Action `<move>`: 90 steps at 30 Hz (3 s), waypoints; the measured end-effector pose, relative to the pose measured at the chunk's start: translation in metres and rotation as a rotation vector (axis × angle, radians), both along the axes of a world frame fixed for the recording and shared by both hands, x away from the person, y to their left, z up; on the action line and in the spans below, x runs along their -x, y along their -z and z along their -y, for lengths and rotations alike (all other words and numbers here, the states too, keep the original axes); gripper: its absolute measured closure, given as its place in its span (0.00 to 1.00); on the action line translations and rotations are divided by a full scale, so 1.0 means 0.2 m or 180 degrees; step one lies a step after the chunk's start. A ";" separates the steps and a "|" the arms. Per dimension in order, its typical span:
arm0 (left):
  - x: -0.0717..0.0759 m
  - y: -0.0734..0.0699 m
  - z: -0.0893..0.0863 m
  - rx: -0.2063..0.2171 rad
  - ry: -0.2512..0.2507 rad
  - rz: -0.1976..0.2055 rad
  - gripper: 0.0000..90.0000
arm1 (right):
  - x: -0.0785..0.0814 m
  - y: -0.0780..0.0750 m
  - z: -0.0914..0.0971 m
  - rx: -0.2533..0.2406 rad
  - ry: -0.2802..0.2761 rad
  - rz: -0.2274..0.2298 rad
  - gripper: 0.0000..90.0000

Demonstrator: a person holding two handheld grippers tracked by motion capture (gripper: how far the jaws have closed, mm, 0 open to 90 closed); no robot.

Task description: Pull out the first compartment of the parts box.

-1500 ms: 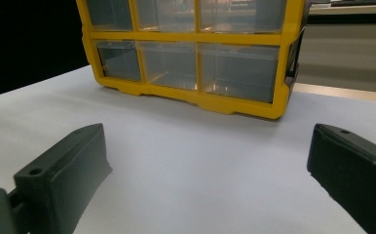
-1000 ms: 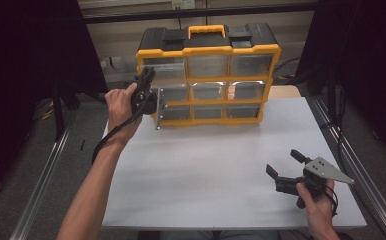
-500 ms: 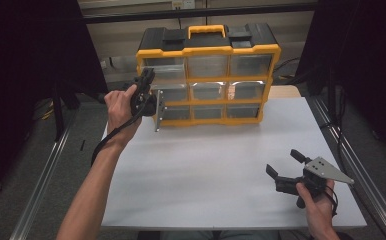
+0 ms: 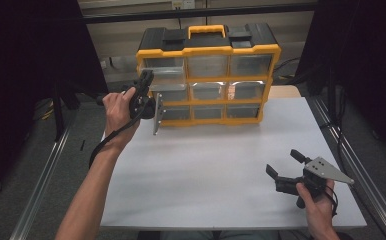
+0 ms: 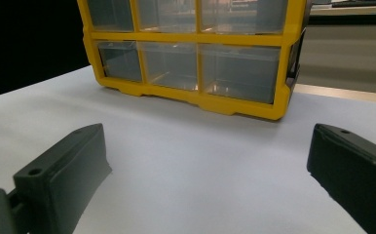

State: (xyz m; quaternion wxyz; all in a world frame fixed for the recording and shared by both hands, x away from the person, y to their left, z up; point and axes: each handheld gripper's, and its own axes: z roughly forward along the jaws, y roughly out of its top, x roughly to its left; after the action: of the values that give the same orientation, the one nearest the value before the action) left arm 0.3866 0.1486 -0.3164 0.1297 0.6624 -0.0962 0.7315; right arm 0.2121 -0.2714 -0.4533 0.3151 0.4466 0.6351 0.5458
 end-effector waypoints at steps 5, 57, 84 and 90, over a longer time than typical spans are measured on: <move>0.01 0.00 0.00 -0.0019 0.0016 0.0002 0.91 | 0.00 0.00 0.00 -0.0004 0.0004 0.0002 0.01; 0.14 0.02 -0.01 0.0079 0.0090 0.0115 0.91 | 0.00 0.00 0.00 0.0013 -0.0001 0.0005 0.01; 0.16 0.05 -0.01 0.0102 0.0088 0.0146 0.89 | 0.00 0.01 0.00 0.0005 0.0007 -0.0006 0.01; 0.14 0.05 -0.02 0.0218 0.0122 0.0144 0.86 | -0.01 0.02 0.01 0.0002 0.0036 -0.0023 0.01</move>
State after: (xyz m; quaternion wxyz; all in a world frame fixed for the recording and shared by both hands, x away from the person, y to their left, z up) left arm 0.3582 0.1517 -0.3268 0.1640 0.6390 -0.0867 0.7465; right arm 0.2135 -0.2732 -0.4565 0.3161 0.4520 0.6339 0.5422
